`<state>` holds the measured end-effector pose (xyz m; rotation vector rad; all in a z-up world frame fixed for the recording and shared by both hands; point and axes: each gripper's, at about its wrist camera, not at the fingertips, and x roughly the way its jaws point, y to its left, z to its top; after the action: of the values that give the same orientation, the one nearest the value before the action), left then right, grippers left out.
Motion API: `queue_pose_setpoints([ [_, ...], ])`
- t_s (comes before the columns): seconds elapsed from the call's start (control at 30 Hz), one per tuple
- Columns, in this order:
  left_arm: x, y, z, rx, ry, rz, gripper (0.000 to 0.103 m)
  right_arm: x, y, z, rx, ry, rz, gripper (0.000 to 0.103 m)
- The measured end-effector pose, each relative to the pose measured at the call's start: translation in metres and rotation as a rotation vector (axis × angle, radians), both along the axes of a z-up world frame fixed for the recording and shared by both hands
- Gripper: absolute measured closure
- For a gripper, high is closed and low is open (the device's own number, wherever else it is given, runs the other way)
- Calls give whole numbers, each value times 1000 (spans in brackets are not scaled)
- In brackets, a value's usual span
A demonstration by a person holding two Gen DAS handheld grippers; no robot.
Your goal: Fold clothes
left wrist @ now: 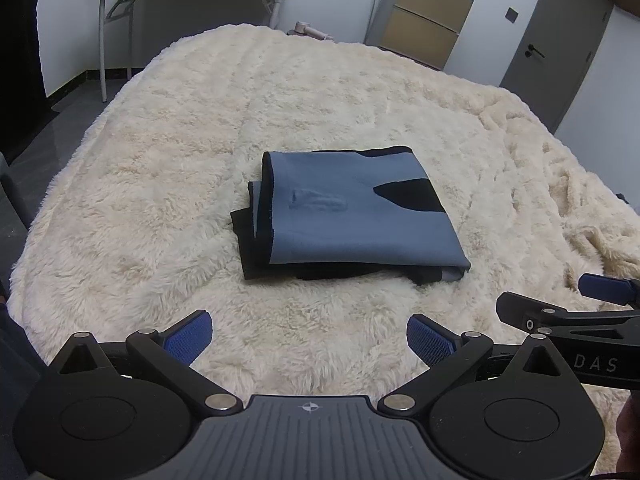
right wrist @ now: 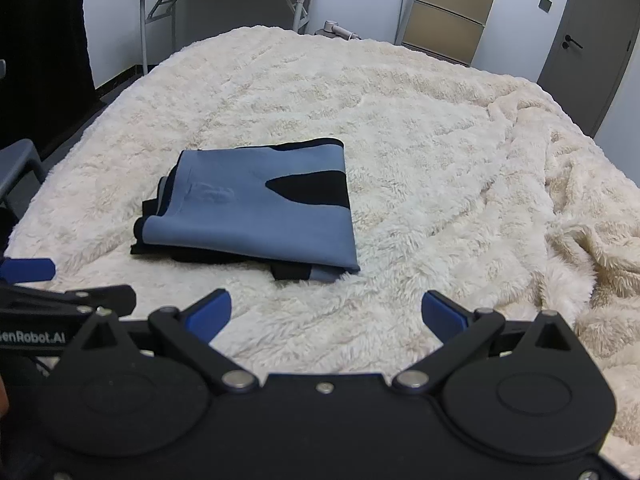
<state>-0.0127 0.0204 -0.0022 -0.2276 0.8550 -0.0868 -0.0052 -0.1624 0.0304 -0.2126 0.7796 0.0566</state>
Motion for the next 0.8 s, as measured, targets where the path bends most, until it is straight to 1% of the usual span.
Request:
queue_pose_setpoints([
  [0.8,0,3,-1,-15,4,9,0,0,2,1,-2,2,11,0],
])
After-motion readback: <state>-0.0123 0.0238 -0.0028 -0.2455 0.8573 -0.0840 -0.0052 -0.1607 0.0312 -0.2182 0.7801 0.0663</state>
